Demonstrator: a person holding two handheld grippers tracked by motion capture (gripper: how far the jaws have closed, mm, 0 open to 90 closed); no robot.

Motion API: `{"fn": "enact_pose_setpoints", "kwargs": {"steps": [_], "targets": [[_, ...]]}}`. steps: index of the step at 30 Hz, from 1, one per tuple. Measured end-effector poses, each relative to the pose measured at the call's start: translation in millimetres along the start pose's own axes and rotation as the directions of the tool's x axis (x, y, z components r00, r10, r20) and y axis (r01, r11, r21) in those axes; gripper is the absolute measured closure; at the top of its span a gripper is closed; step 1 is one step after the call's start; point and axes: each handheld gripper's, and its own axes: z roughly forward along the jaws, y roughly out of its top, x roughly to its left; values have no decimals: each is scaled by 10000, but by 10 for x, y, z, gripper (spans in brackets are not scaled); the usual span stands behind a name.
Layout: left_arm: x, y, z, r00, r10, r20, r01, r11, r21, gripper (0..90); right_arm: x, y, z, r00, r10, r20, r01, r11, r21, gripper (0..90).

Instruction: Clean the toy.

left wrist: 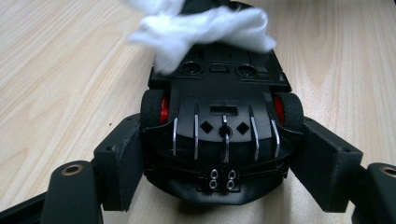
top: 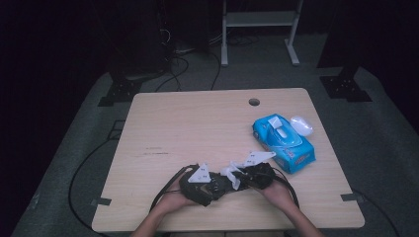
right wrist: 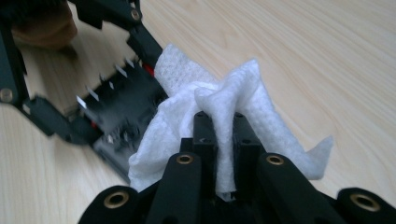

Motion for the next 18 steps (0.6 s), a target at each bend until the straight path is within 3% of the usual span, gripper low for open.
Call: {"fn": "enact_pose_setpoints", "kwargs": {"steps": [3,8,14,18], "targets": [[-5,2,3,10000,62,-31,-62,10000,34,244,15,-48,-45,10000,28,-9,-28,10000,41,829],[-7,0,3,10000,73,-49,-73,10000,41,244,101,-30,-47,9987,-453,-228,455,9989,104,829],[3,0,1,10000,52,-3,-52,10000,33,244,-31,-211,-201,10000,-20,34,19,9997,258,829],[-10,7,6,9997,238,15,-238,9996,122,244,51,-277,-257,10000,-36,85,34,9998,207,829]]}}
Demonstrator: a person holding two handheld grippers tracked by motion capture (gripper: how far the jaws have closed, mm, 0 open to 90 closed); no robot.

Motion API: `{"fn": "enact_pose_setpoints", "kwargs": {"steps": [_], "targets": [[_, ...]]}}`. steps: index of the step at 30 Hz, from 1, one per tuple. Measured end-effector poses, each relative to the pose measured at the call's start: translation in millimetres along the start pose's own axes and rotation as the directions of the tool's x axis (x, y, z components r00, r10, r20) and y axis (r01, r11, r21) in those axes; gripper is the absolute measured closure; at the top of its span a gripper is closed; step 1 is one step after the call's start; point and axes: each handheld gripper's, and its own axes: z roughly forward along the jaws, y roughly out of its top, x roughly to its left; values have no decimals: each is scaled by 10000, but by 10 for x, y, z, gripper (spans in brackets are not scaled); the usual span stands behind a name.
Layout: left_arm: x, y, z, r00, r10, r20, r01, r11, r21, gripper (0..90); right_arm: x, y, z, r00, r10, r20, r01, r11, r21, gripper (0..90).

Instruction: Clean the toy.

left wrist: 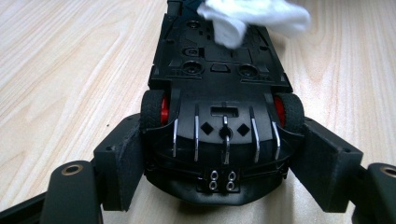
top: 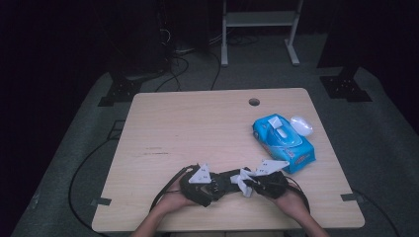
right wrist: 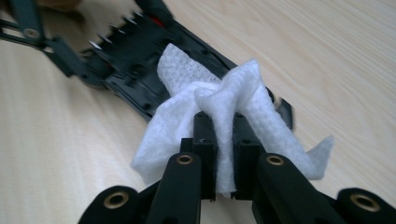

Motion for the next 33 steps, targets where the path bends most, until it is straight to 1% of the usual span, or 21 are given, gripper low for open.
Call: {"fn": "enact_pose_setpoints", "kwargs": {"steps": [1,4,5,7,9,12,14,15,17,18,20,22,23,25,26,27,29,30,31,32,33], "targets": [[-1,4,3,10000,-46,5,46,10000,-13,244,43,34,23,9996,-118,-241,117,9999,-34,829],[-9,6,4,10000,-15,-37,15,10000,4,244,168,152,124,9973,-493,-550,484,9987,-171,829],[-14,4,4,10000,-53,-34,53,10000,-1,244,201,200,159,9961,-629,-620,618,9979,-200,829],[-11,0,-1,10000,-73,-56,73,10000,-17,244,227,269,211,9947,-850,-575,837,9962,-243,829],[-2,-5,-4,10000,-91,-24,91,10000,-40,244,174,288,233,9962,-711,-494,698,9972,-263,829],[2,-5,-3,9999,-104,1,104,9999,-58,244,31,228,194,9993,-368,-116,366,9992,-175,829],[3,-3,5,10000,-97,-20,97,9999,-75,245,-43,184,159,9997,-167,157,169,9998,-93,829],[1,1,13,9999,-93,-36,93,9999,-66,245,-59,176,154,9999,7,103,-6,9999,-125,828],[2,8,23,10000,-74,-49,74,10000,-53,245,-27,209,186,9999,60,-104,-62,9996,-276,829],[-1,12,24,10000,-62,-63,61,10000,-19,245,13,244,216,9996,-17,-270,8,9994,-337,828],[-7,14,19,10000,-16,-92,17,10000,32,245,98,315,276,9988,-333,-350,317,9984,-458,826],[-2,1,12,9999,-83,-105,82,9999,-59,245,109,357,314,9983,-457,-370,439,9979,-485,826],[1,-3,4,9999,-113,-98,113,9999,-46,245,87,360,316,9987,-387,-321,372,9983,-456,826],[6,-5,-3,9999,-123,-83,123,9999,-61,245,3,318,288,9994,-339,116,343,9989,-335,826],[7,-6,-3,9999,-107,-78,107,9999,-57,245,-45,285,262,9993,-195,320,203,9995,-253,827],[7,-5,-1,9999,-78,-85,78,10000,-44,245,-92,245,232,9992,-43,404,53,9997,-245,827],[9,1,4,10000,-32,-88,32,10000,-11,245,-104,218,215,9994,161,319,-151,9993,-330,827],[9,1,9,9999,-51,-94,50,10000,-29,245,-79,227,226,9995,227,204,-218,9990,-400,827],[7,3,12,9999,-50,-106,50,10000,-13,245,-46,251,248,9998,210,-72,-214,9985,-503,826],[6,4,13,9999,-25,-116,25,10000,17,245,1,282,282,9996,97,-248,-112,9981,-607,826],[5,3,10,9999,-1,-141,2,10000,36,245,52,315,311,9996,-93,-258,76,9977,-669,826]]}}
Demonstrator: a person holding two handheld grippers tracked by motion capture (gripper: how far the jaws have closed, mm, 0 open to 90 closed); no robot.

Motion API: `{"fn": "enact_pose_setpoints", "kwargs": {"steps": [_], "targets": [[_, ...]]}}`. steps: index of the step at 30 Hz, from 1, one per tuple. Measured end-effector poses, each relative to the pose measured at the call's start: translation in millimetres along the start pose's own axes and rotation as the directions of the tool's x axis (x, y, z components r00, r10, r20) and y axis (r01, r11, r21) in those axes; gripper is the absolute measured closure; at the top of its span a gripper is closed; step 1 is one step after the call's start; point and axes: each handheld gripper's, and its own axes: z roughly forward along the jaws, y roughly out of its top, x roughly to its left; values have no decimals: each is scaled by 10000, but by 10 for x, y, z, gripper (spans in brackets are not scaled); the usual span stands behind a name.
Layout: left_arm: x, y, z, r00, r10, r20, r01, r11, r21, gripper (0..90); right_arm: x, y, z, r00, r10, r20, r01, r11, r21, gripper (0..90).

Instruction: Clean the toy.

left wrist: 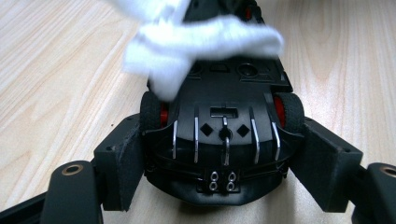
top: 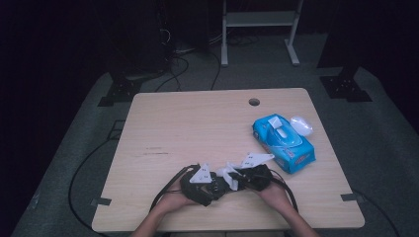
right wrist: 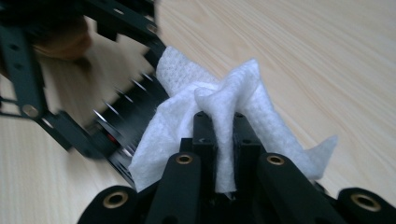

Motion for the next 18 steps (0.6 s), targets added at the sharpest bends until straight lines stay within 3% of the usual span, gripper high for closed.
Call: {"fn": "enact_pose_setpoints", "kwargs": {"steps": [3,6,10,13,14,16,18], "targets": [[4,-3,-13,10000,-12,1,12,10000,31,245,37,42,23,9997,-256,10,256,9996,102,826],[6,-9,-13,10000,-23,6,23,10000,-26,245,-97,-46,-66,9987,-41,508,26,9995,304,826],[20,-13,-11,10000,-5,40,5,10000,-2,245,-226,-160,-193,9969,265,743,-309,9978,585,826],[21,-15,-4,10000,-49,42,49,10000,-16,245,-161,-183,-233,9988,373,325,-390,9978,533,826],[20,-15,-4,10000,-32,30,32,10000,-16,245,-94,-183,-227,9999,127,26,-128,9984,542,826],[14,-12,-10,10000,-9,3,9,10000,35,245,-20,-186,-231,9996,-287,-31,289,9978,592,826],[15,-8,-15,10000,22,-21,-22,10000,23,244,-38,-216,-266,9996,-295,51,291,9972,693,826]]}}
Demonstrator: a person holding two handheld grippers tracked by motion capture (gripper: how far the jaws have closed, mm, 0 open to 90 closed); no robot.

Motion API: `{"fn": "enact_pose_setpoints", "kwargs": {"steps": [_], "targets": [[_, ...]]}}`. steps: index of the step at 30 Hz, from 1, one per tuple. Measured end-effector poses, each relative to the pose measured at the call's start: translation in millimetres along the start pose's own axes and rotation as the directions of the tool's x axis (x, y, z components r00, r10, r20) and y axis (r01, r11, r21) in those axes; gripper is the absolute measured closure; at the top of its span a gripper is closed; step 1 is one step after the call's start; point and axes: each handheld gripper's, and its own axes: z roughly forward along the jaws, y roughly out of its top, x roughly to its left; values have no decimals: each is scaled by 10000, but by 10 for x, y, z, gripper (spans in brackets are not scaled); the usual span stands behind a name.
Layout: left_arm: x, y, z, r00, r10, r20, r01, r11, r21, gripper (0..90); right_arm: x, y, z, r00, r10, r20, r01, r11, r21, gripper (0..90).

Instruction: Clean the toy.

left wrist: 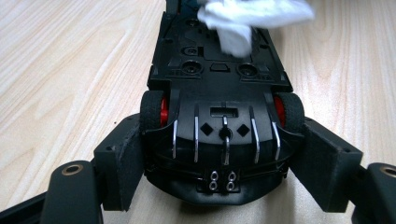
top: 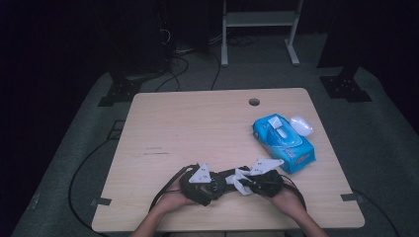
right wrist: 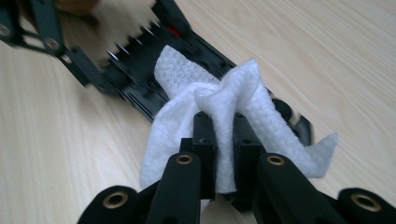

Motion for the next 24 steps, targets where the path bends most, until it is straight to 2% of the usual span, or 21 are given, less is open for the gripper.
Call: {"fn": "enact_pose_setpoints", "kwargs": {"steps": [4,7,9,10,12,13,17,18,21,24], "targets": [[2,-5,-3,10000,-59,11,59,10000,-36,245,-172,-180,-127,9968,638,490,-650,9976,220,826],[11,-7,-1,10000,-69,51,70,10000,-31,245,-174,-262,-167,9956,757,553,-771,9967,238,826],[14,-10,3,9999,-142,29,142,9999,-29,245,-128,-235,-159,9971,692,320,-693,9976,39,826],[14,-10,7,9999,-123,32,123,9999,-24,245,-104,-200,-146,9980,633,63,-633,9980,-27,826],[12,-10,7,9999,-118,-5,118,9999,-23,245,-64,-121,-100,9995,277,127,-277,9996,24,826],[12,-10,5,9999,-131,-5,131,9999,-22,245,-71,-95,-78,9996,260,149,-260,9997,-33,826],[14,-12,7,10000,-95,-4,95,10000,-11,245,-236,-55,-25,9958,627,671,-632,9980,52,826],[13,-14,10,10000,-92,-9,92,10000,22,245,-268,-43,-21,9944,765,727,-768,9970,12,826],[17,-21,12,9999,-115,24,115,9999,27,245,-294,7,8,9939,729,833,-723,9973,-112,825],[29,-14,-10,9998,-199,57,199,9997,-129,246,-341,-30,22,9920,900,881,-912,9958,97,825]]}}
